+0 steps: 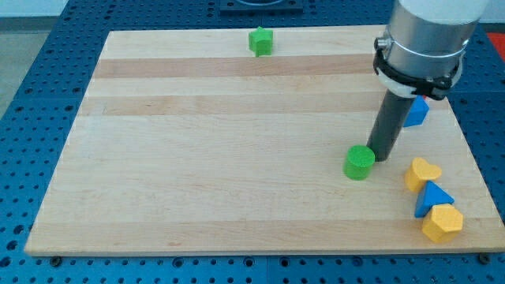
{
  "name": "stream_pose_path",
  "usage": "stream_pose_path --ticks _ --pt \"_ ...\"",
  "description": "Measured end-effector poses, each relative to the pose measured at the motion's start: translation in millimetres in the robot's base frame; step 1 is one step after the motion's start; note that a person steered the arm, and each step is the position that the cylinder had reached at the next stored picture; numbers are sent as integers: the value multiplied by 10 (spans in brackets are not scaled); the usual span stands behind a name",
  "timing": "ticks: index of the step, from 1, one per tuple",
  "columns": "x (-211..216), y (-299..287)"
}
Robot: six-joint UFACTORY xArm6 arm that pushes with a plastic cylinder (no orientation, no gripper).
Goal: Place the green circle diagonally to blue cube
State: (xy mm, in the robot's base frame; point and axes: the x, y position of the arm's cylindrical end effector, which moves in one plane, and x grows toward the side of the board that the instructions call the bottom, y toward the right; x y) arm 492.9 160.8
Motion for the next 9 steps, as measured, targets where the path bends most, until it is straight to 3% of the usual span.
stream_pose_path --ticks 2,6,9 --pt "317 -159" --pt "328 -600" --pt "650 -915"
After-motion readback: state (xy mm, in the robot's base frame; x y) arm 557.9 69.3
